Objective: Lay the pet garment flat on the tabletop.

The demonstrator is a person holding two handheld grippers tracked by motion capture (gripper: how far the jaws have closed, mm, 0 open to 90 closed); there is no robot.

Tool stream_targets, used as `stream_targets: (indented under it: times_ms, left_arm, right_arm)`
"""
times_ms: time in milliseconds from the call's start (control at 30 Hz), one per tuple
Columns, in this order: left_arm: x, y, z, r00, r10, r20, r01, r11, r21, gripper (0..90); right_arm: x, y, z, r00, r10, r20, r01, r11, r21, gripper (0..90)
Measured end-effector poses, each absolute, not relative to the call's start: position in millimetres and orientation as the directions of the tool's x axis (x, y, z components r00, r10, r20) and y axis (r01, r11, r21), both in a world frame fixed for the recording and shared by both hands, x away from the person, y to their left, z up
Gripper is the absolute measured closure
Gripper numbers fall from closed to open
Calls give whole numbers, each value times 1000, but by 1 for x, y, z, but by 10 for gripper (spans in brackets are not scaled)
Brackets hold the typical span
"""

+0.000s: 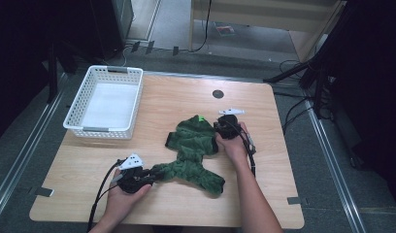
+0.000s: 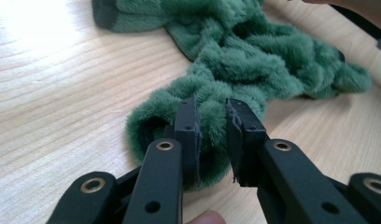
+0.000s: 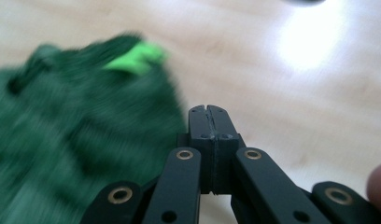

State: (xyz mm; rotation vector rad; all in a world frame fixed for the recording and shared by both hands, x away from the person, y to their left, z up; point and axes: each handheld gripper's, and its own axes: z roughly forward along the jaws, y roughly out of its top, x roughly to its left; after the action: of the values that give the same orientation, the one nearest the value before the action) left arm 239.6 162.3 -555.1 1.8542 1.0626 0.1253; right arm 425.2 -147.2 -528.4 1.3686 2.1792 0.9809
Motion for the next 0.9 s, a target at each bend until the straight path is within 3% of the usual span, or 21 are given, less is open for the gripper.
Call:
stream_targets:
  times_ms: [200,267,367,433,533,667,767,900]
  left_arm:
    - [242,158,-554,573,740,-353,633,-125,764,781]
    - [240,153,-554,571,744,-347,633,-130,763,771]
    - [238,150,-554,580,747,-326,622,-147,769,718]
    - [238,152,-553,575,746,-335,624,-136,769,691]
    - [236,155,-551,573,756,-315,618,-146,773,658]
    - [235,158,-553,563,770,-300,628,-163,761,689]
    - [236,160,-552,546,771,-328,657,-151,739,764]
    - [237,158,-552,544,765,-345,666,-143,732,801]
  right_arm:
    - [449,-146,-522,-419,908,-6,594,279,754,900]
    - [452,-150,-521,-400,916,44,613,231,755,900]
    - [446,-155,-517,-448,874,189,644,169,746,683]
    - [435,-152,-518,-520,833,190,628,222,746,602]
    - [424,-147,-525,-539,826,166,633,267,726,521]
    - [422,-142,-538,-522,846,109,628,295,720,641]
    - [426,-142,-541,-495,866,74,617,291,731,849]
    - [439,-139,-540,-486,872,48,611,300,733,888]
